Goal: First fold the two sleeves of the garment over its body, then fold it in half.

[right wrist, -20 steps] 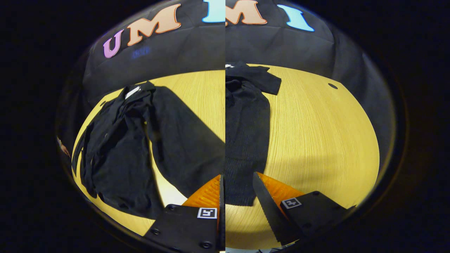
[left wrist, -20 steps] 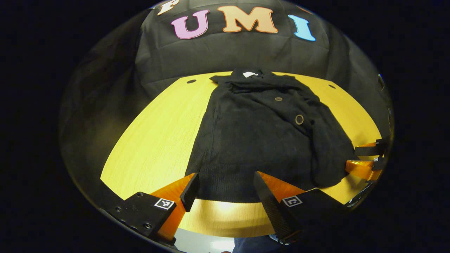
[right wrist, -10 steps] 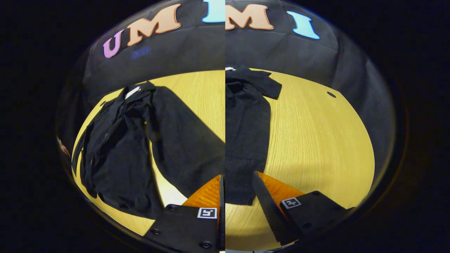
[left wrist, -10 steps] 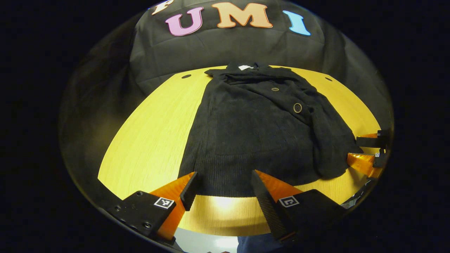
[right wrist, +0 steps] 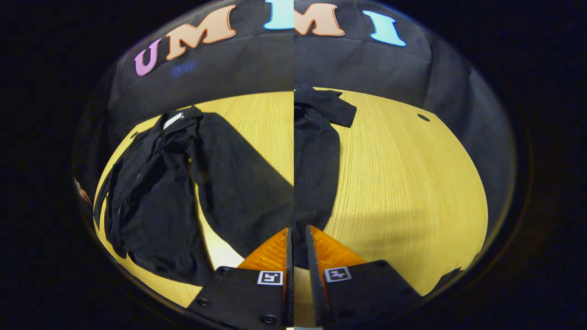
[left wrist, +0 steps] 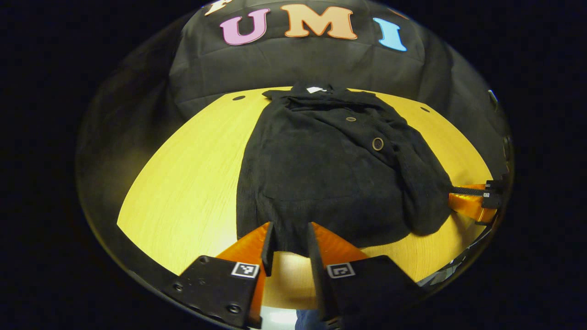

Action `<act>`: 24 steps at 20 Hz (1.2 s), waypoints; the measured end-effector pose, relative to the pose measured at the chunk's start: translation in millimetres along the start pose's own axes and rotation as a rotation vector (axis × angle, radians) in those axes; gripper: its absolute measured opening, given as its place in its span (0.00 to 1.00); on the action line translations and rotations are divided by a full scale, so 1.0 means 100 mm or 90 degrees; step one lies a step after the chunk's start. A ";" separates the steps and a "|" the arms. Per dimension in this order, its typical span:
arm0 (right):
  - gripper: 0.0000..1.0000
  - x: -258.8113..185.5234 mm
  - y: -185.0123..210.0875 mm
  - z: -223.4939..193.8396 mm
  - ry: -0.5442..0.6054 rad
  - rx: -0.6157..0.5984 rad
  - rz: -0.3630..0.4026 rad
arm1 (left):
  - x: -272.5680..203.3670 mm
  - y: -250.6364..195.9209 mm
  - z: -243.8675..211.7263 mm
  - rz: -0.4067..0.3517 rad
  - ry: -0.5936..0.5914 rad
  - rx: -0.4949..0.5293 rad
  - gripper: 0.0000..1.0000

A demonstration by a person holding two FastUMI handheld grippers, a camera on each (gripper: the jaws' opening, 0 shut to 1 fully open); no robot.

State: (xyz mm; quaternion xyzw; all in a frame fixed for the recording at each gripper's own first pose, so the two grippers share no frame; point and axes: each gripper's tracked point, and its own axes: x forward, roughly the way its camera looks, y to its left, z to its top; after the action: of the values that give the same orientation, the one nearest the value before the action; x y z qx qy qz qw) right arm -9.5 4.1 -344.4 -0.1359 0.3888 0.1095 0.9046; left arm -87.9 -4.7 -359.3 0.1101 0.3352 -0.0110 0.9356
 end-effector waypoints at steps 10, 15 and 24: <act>0.04 -0.03 0.03 -0.04 0.021 -0.005 0.052 | -0.07 -0.09 -0.04 -0.022 0.033 0.014 0.02; 0.04 -0.18 0.08 -0.13 0.048 -0.015 0.064 | -0.25 -0.09 -0.17 -0.042 0.061 -0.019 0.02; 0.04 -0.22 0.07 -0.01 0.063 -0.005 0.072 | -0.49 -0.13 -0.43 -0.041 0.086 -0.062 0.00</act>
State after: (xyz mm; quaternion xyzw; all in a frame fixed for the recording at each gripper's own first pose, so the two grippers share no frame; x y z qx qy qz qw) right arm -26.7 8.1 -329.6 -0.1223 0.4396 0.1550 0.8762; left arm -154.3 -11.3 -363.3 0.0546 0.4013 -0.0170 0.9142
